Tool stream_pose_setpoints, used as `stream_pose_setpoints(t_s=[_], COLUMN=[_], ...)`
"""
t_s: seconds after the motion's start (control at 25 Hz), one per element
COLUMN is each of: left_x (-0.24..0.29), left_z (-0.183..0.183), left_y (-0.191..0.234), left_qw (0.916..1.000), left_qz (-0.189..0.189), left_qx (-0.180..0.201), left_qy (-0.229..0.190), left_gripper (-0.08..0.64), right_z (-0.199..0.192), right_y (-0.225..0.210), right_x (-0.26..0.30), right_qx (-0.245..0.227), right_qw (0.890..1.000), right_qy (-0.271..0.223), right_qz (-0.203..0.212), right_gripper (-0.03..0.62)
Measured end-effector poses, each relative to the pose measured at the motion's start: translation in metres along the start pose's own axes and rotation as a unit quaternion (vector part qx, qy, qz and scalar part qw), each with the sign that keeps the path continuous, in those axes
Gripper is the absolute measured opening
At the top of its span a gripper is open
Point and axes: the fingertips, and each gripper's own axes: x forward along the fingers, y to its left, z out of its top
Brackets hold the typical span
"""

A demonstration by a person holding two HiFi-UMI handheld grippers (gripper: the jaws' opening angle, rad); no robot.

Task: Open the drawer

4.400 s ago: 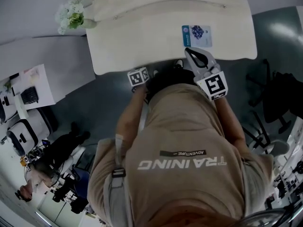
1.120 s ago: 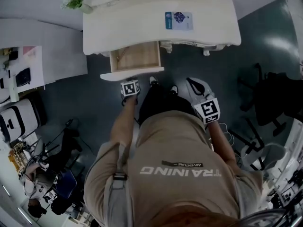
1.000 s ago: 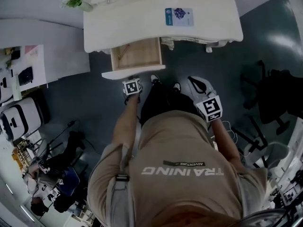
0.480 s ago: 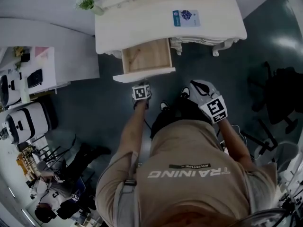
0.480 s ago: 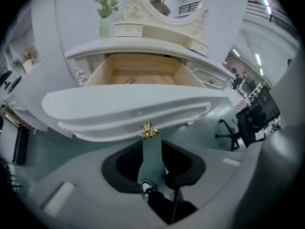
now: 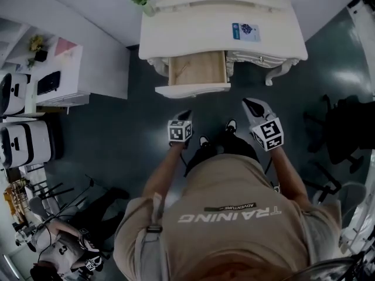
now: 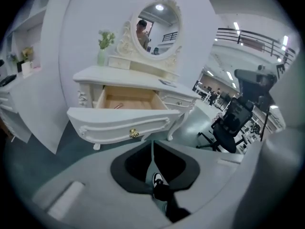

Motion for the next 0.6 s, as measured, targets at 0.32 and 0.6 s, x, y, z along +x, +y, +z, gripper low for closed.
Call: stream_pose_setpoints(t_s=[0.32, 0.6], left_x=[-0.1, -0.164], left_z=[0.047, 0.088], left_y=[-0.032, -0.062], left_qw=[0.9893, 0.9787], left_qz=[-0.051, -0.045], left_qx=[0.071, 0.066], left_qy=[-0.118, -0.189], left_gripper=[0.008, 0.008], right_z=[0.012, 0.043], right_y=[0.07, 0.097], right_x=[-0.012, -0.033], right_qx=[0.0, -0.04], right_qw=[1.0, 0.998], right_qy=[-0.005, -0.036], right_qz=[-0.016, -0.02], right_gripper=[0.003, 0.003])
